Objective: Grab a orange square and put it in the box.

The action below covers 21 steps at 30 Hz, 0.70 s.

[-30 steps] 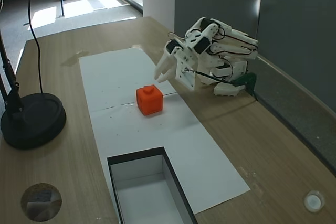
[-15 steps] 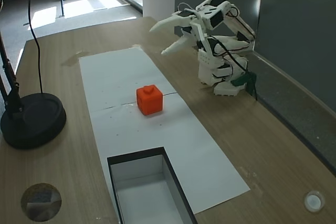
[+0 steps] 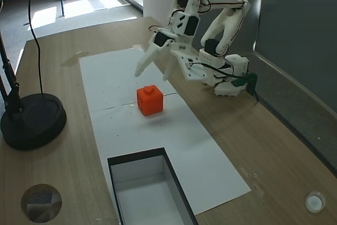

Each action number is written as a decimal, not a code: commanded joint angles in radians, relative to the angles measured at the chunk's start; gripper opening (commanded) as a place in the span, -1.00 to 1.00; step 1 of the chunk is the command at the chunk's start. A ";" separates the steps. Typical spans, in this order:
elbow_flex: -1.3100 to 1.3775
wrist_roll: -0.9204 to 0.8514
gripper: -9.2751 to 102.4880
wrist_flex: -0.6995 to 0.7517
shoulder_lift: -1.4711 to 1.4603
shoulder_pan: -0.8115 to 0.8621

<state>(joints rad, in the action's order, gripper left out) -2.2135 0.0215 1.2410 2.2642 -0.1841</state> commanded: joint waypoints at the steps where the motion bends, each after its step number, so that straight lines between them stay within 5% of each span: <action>1: 0.066 0.003 -0.20 -0.005 -0.063 0.021; 21: 0.037 0.005 -0.20 -0.158 -0.356 0.031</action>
<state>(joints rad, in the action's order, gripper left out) -2.2120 0.0215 1.0983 1.9221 -0.1565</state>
